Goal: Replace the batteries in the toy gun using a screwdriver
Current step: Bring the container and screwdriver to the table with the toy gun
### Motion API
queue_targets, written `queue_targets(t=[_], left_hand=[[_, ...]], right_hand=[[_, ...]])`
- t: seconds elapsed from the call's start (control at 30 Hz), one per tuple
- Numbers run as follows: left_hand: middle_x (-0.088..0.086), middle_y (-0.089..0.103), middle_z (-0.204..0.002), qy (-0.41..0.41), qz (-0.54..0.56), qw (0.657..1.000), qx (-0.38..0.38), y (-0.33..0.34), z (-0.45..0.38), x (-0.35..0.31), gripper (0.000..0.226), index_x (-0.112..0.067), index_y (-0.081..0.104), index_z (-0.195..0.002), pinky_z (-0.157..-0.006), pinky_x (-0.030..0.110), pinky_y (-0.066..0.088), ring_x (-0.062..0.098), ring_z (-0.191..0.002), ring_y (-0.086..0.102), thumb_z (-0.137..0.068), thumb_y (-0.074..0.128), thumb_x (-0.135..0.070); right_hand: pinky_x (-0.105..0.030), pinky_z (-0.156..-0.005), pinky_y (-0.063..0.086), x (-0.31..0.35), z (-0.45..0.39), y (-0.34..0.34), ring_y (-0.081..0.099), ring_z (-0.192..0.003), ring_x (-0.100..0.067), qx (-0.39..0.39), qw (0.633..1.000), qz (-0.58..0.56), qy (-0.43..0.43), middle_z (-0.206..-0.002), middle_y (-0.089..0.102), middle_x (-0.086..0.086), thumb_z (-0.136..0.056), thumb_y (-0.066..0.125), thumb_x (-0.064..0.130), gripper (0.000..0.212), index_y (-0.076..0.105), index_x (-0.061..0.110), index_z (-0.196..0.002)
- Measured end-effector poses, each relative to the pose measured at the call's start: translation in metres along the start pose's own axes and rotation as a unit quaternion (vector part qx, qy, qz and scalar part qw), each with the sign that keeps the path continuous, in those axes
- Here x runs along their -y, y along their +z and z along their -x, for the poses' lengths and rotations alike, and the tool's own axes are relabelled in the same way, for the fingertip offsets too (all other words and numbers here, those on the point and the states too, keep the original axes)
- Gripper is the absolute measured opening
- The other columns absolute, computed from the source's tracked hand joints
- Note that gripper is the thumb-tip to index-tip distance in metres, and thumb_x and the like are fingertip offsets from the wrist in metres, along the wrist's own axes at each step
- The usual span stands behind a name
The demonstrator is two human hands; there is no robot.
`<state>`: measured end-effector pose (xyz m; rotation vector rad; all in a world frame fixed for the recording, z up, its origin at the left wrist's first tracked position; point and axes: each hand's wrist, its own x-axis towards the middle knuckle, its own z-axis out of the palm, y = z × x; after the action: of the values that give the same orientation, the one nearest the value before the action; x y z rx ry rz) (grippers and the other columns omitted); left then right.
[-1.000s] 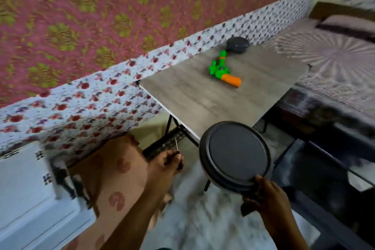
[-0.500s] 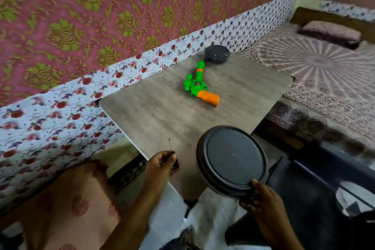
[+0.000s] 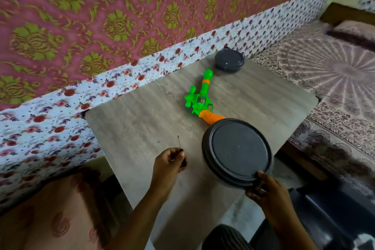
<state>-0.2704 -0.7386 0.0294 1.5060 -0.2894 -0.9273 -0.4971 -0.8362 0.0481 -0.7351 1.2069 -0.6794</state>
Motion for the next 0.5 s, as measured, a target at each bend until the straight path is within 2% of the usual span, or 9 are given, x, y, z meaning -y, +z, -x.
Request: queue_targets(t=[0.2, 0.43, 0.5], left_hand=[[0.012, 0.063, -0.073, 0.014, 0.024, 0.998, -0.054, 0.044, -0.037, -0.01, 0.015, -0.008, 0.064, -0.081, -0.078, 0.038, 0.057, 0.023, -0.073, 0.061, -0.091, 0.055, -0.004], [0.013, 0.063, -0.075, 0.013, 0.063, 0.986, -0.157, 0.136, -0.092, 0.005, 0.01, -0.004, 0.064, -0.089, -0.08, 0.036, 0.055, 0.022, -0.073, 0.061, -0.092, 0.055, -0.002], [0.012, 0.063, -0.074, 0.004, 0.072, 0.978, -0.196, 0.17, -0.101, 0.01, 0.013, -0.007, 0.064, -0.085, -0.08, 0.037, 0.054, 0.022, -0.072, 0.061, -0.092, 0.055, -0.002]], right_hand=[[-0.028, -0.044, 0.054, 0.055, -0.072, -0.001, 0.06, -0.045, -0.022, 0.045, 0.999, 0.026, -0.002, -0.071, 0.051, -0.015, -0.091, 0.051, 0.016, 0.015, 0.053, 0.003, -0.097], [-0.032, -0.047, 0.053, 0.124, -0.194, -0.028, 0.059, -0.055, -0.026, 0.117, 0.987, 0.106, 0.006, -0.073, 0.055, -0.015, -0.091, 0.053, 0.017, 0.014, 0.053, 0.004, -0.094], [-0.035, -0.053, 0.052, 0.145, -0.227, -0.046, 0.059, -0.06, -0.027, 0.14, 0.981, 0.135, 0.005, -0.076, 0.054, -0.014, -0.09, 0.055, 0.017, 0.013, 0.052, 0.005, -0.094]])
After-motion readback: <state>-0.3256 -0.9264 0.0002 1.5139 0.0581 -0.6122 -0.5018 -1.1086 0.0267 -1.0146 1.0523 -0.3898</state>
